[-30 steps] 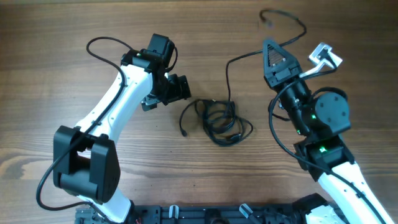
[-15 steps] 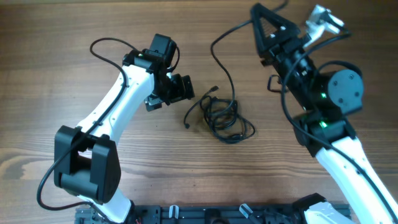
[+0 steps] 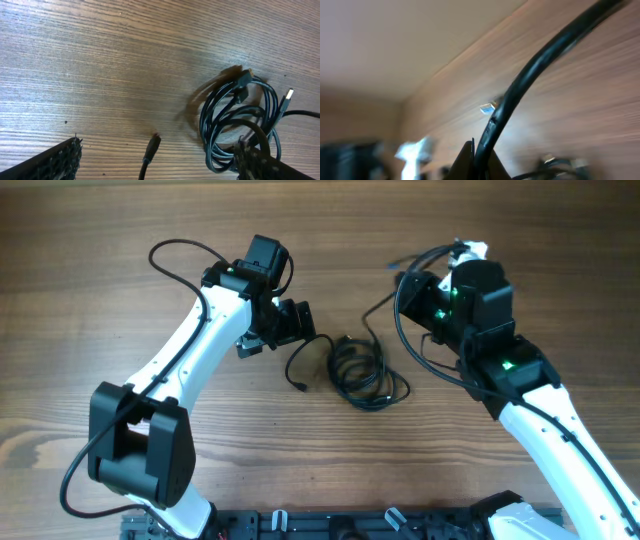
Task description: Untangle cables
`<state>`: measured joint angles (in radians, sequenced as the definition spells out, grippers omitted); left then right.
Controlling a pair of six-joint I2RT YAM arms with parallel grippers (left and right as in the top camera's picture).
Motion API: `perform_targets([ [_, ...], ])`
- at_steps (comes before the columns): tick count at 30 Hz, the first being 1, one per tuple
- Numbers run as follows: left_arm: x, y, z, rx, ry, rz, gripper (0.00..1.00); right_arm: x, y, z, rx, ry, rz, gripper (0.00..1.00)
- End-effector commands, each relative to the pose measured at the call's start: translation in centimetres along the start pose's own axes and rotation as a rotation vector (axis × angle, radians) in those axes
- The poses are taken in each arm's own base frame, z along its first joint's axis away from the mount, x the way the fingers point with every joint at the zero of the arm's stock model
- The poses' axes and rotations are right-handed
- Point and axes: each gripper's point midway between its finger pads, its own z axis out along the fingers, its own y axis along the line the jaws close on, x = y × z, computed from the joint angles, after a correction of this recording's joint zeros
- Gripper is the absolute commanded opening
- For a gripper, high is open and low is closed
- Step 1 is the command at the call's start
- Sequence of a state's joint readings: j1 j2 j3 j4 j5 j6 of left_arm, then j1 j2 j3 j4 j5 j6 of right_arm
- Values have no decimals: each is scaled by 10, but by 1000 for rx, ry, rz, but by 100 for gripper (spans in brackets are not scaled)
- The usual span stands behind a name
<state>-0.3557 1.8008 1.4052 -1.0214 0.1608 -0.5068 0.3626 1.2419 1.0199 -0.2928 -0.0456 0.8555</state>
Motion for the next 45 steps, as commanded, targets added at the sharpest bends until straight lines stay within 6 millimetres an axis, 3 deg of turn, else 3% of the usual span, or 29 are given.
perform_targets([
  [1,-1,1,-1,-9,-12,7,100,-19,-17,-3,105,-105,-104,14],
  [4,-1,1,0,-11,-7,6,100,-10,-32,-4,170,-67,-125,30],
  [5,-1,2,1,-13,-5,5,100,-8,-43,-5,218,-63,-127,43],
  [6,-1,2,2,-14,-2,5,100,-5,-57,-7,284,-56,-134,72],
  [7,-1,2,4,-17,2,4,100,0,-65,-6,319,-35,-138,89],
  [9,-1,3,5,-19,5,4,100,19,-71,0,324,59,-138,99],
  [12,-1,3,5,-19,5,4,100,64,-64,19,199,302,-270,100],
  [15,-1,3,5,-19,5,3,100,103,-81,42,199,475,-234,100],
  [20,-1,3,5,-19,4,4,100,152,-94,63,160,684,-146,100],
  [23,-1,2,5,-17,2,4,100,153,-93,74,154,671,-91,92],
  [26,-1,2,5,-17,2,5,100,146,-85,81,123,631,-87,59],
  [27,-1,2,5,-17,2,5,100,145,-85,82,126,627,-69,56],
  [32,-1,2,5,-17,2,5,100,160,-85,79,156,650,-24,55],
  [39,-1,2,5,-17,3,5,100,170,-104,79,263,605,21,56],
  [41,-1,2,5,-17,3,5,100,168,-100,82,244,596,21,47],
  [42,-1,2,5,-17,3,5,100,166,-98,84,234,587,18,38],
  [43,-1,2,5,-17,3,5,100,162,-94,87,215,572,14,18],
  [44,-1,2,5,-17,3,5,100,157,-86,90,178,554,0,5],
  [45,-1,2,5,-17,3,5,100,147,-76,91,151,528,-4,4],
])
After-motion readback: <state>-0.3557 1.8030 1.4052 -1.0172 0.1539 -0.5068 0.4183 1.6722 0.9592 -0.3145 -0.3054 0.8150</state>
